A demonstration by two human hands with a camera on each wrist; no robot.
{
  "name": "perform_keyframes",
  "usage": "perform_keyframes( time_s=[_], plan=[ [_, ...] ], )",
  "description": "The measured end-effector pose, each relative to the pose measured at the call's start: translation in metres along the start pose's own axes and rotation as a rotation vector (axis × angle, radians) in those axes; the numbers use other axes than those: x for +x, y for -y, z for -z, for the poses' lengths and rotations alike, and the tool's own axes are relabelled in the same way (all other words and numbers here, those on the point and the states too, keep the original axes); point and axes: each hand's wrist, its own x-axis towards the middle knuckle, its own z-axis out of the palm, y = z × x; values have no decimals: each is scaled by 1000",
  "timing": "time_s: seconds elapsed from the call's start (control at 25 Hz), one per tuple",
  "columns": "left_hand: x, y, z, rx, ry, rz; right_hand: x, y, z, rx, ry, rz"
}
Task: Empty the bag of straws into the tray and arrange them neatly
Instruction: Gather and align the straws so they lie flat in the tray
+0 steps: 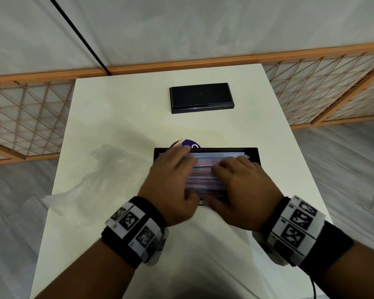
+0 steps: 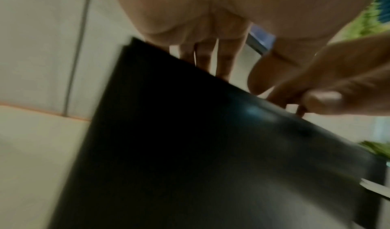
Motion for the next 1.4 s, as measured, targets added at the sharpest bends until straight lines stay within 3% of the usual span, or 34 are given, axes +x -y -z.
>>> perform_keyframes(
  time_s=[0.12,0.2,0.36,0.56,0.72,0.84,0.92,1.16,1.24,1.28,1.4],
  plan=[
    [5,-22,-5,141,413,101,6,-4,-12,-50,297,-7],
    [6,-23,-8,291,563,155,0,-3,-20,-48,365,24],
    [3,-19,-8,294,481,149,0,-9,-23,-60,223,-29],
    [4,-23,-6,253,523,190,9,-11,-22,-66,293,-51],
    [-1,-27,8,107,314,110,-3,-9,-6,39,114,26],
    [2,-27,11,127,473,176,-2,-1,-4,122,331,24],
    [6,-20,5,185,535,187,4,-4,-12,62,386,4],
    [6,-17,3,159,506,215,10,-10,-16,78,380,-25],
    [4,-16,9,90,464,199,5,-8,-11,58,310,-4],
    [2,-14,14,37,362,154,3,-8,-7,67,217,15],
    [2,-5,24,-114,-133,101,5,-8,0,97,0,39]
  ],
)
